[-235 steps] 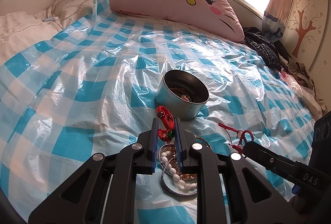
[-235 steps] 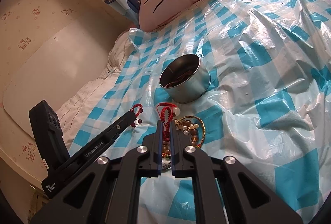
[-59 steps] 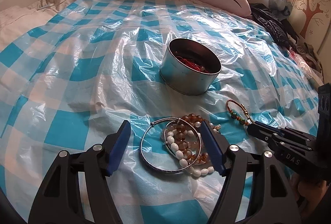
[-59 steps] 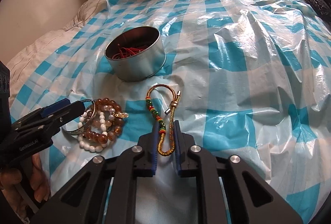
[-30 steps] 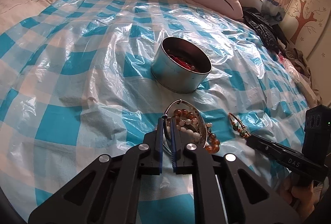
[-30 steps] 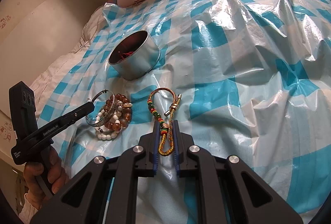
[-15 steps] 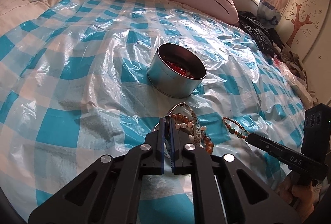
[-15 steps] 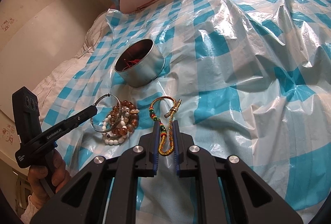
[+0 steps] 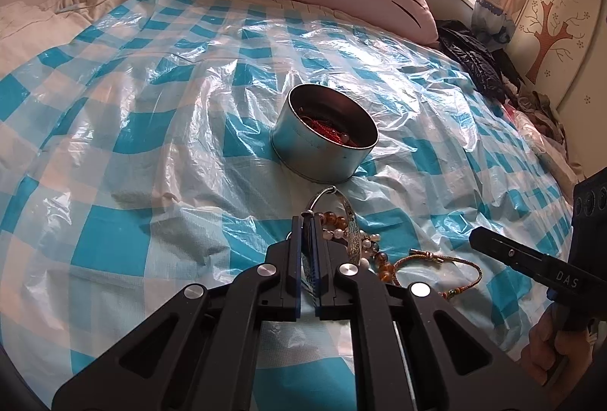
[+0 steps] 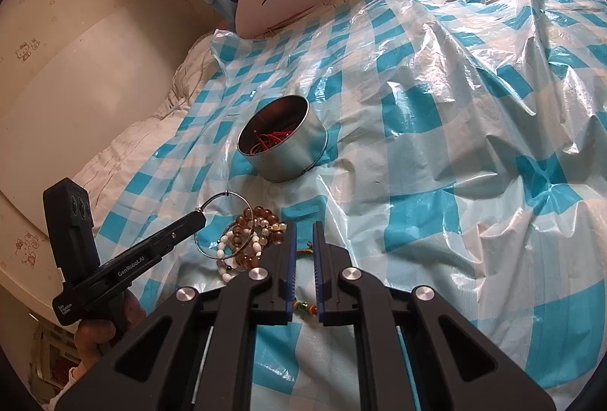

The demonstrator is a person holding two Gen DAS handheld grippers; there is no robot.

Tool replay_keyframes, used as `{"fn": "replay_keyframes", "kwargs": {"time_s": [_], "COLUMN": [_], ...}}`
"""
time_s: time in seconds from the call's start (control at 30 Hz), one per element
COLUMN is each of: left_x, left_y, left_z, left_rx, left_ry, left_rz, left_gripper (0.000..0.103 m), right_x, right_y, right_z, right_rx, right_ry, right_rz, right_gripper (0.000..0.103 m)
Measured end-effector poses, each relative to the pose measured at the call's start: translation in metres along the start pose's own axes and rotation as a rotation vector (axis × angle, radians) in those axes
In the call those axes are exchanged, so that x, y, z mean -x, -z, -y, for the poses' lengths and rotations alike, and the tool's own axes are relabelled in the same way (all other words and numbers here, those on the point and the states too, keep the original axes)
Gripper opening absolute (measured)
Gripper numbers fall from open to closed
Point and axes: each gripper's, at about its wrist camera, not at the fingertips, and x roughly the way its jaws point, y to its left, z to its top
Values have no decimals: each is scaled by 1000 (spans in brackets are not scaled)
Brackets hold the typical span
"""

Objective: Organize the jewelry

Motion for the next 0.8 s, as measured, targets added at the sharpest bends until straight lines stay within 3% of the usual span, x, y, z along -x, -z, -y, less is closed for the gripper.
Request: {"fn": "replay_keyframes", "kwargs": {"time_s": [0.03,0.1,0.13,0.2,0.27,0.4,0.43,0.47,0.5,0.53,0.57,0.67,0.8], "left_x": [-4,-11,-13,-13,-16,-18,-16,-14,-11,-10,-8,-1,10], "left_y": [0,1,1,1,2,3,3,2,2,2,2,1,0], "left_z": [-1,-2,-3,-4,-4,-3,-2,-1,0,1,2,2,3], "left_rx": [6,13,15,17,20,15,11,7,1,-4,-8,-7,-5], "left_ry": [2,-9,-14,-15,-18,-19,-16,-15,-15,-10,-7,28,75], "left_rz": [-16,-50,-55,-57,-72,-81,-74,-63,-53,-44,-37,-14,30], "left_gripper": [4,5,5,5,7,9,9,9,8,7,7,5,5], "right_x": [-2,-7,-9,-13,-19,-33,-36,-38,-38,-36,-32,-21,-3], "right_y": [1,4,6,10,13,18,19,21,22,22,22,20,15], "right_z": [-1,-2,-4,-9,-15,-26,-27,-29,-30,-30,-30,-20,-8], "right_rx": [12,42,68,129,182,304,321,338,344,339,332,265,151], "right_ry": [9,46,78,115,130,190,195,201,201,204,202,160,80], "right_rz": [-16,-52,-59,-72,-106,-158,-168,-177,-180,-175,-164,-137,-82], "right_gripper": [10,35,52,55,70,70,66,50,46,35,13,5,4]}}
